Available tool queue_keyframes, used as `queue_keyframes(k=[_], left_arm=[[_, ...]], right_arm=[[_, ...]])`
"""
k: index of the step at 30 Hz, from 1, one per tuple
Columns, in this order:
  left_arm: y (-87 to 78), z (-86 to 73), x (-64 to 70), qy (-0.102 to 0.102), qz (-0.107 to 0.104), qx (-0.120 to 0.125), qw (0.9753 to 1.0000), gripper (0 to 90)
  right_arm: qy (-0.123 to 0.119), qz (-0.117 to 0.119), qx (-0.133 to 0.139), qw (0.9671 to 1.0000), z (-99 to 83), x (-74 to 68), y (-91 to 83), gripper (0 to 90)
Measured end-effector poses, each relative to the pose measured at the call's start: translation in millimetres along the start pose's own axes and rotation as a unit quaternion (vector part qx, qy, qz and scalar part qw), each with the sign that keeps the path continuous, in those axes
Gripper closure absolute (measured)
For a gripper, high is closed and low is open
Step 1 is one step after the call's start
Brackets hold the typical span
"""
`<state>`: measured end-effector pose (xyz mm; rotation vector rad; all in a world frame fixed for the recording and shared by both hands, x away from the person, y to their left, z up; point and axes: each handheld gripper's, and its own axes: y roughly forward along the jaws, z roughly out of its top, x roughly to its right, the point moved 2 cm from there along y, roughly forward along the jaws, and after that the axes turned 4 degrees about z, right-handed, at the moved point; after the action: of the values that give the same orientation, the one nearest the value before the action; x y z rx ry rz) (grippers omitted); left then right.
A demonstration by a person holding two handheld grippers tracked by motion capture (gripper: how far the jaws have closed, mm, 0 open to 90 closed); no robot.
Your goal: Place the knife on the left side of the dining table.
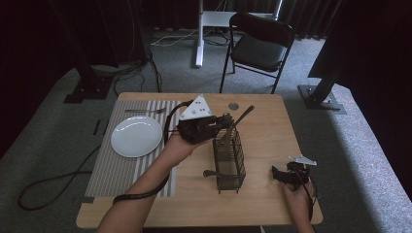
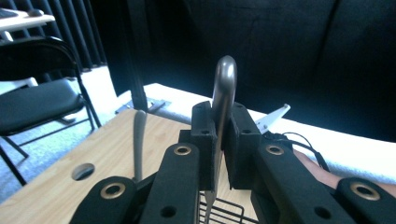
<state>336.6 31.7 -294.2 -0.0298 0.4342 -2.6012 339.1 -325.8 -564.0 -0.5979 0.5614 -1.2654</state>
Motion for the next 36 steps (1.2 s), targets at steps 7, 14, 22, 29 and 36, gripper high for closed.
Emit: queue_keyframes(k=[7, 14, 22, 29, 36], left_arm=[[-23.2, 8.8, -3.4, -0.003, 0.019, 0.019, 0.9996, 83.8], [-44.7, 10.8, -9.5, -0.010, 0.041, 0.029, 0.9987, 83.8], [-56.7, 0.1, -18.1, -0.017, 0.061, 0.015, 0.9979, 83.8], [-71.1, -25.7, -31.8, -0.043, 0.092, 0.011, 0.9947, 83.8], [-79.0, -50.5, -39.8, -0.062, 0.117, 0.000, 0.9913, 83.7]], right_arm=[[0.000, 0.000, 0.000, 1.0000, 0.0, 0.0, 0.0, 11.2], [0.000, 0.000, 0.000, 1.0000, 0.0, 0.0, 0.1, 11.2], [-0.001, 0.000, 0.001, 1.0000, 0.0, 0.1, 0.2, 11.2], [-0.002, 0.000, 0.000, 1.0000, 0.0, 0.2, 0.0, 11.2], [-0.001, 0.000, 0.000, 1.0000, 0.0, 0.2, 0.0, 11.2]])
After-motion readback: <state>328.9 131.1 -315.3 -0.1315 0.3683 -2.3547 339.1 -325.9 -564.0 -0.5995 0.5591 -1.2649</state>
